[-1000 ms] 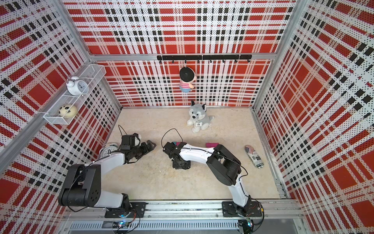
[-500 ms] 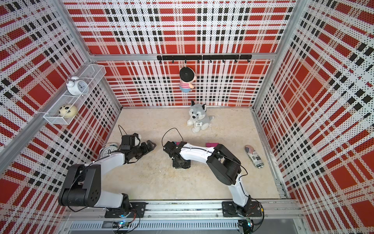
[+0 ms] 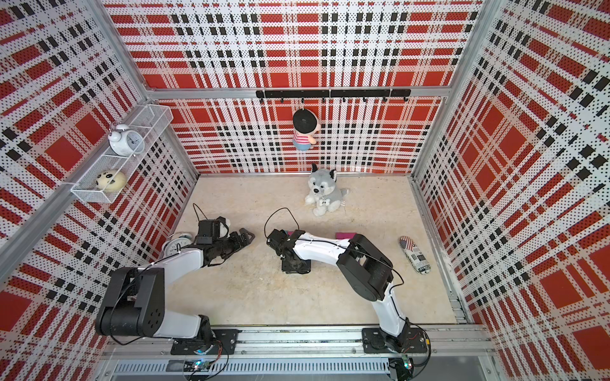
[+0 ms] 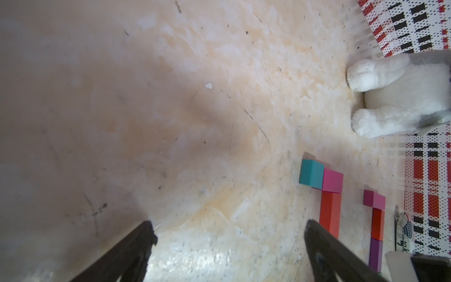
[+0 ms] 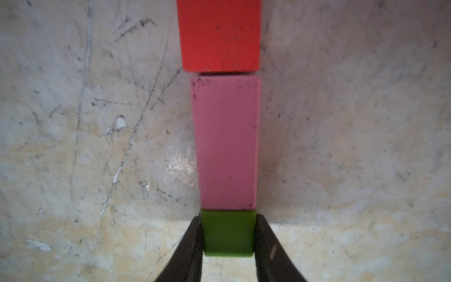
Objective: Assemble the number 7 with building blocks
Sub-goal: Assemble the building block at the center of the board.
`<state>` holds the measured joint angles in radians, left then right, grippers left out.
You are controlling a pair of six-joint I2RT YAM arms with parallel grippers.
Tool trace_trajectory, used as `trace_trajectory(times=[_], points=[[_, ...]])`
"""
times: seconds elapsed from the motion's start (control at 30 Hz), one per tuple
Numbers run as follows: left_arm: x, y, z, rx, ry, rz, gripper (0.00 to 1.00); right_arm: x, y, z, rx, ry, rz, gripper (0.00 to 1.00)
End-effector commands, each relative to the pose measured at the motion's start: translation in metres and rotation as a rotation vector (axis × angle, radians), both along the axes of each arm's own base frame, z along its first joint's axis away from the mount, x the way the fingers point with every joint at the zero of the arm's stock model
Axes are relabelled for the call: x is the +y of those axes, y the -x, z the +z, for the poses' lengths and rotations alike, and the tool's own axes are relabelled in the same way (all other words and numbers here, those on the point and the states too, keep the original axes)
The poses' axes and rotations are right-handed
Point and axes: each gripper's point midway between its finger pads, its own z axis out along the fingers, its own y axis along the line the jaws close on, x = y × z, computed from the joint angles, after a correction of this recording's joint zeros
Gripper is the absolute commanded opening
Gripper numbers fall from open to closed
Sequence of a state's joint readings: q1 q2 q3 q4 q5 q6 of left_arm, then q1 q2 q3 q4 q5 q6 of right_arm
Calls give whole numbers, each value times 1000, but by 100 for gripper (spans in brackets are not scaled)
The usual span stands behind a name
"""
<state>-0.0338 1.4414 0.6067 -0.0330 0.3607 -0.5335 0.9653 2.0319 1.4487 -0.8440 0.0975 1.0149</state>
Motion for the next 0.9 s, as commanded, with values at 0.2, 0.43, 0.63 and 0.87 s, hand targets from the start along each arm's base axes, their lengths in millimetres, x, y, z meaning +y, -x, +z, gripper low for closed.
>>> trace_trajectory(times=[0.2, 0.43, 0.63, 0.87], points=[[-3, -4, 3, -20, 2, -14, 98, -6, -9, -20, 4, 31, -24, 37], [-3, -3, 1, -16, 0, -13, 98, -3, -9, -18, 11, 20, -13, 48], [-2, -4, 2, -18, 2, -5, 98, 0, -10, -1, -6, -3, -7, 71], [-15, -12, 6, -27, 18, -19, 98, 2, -21, 45, -86, -44, -16, 86]])
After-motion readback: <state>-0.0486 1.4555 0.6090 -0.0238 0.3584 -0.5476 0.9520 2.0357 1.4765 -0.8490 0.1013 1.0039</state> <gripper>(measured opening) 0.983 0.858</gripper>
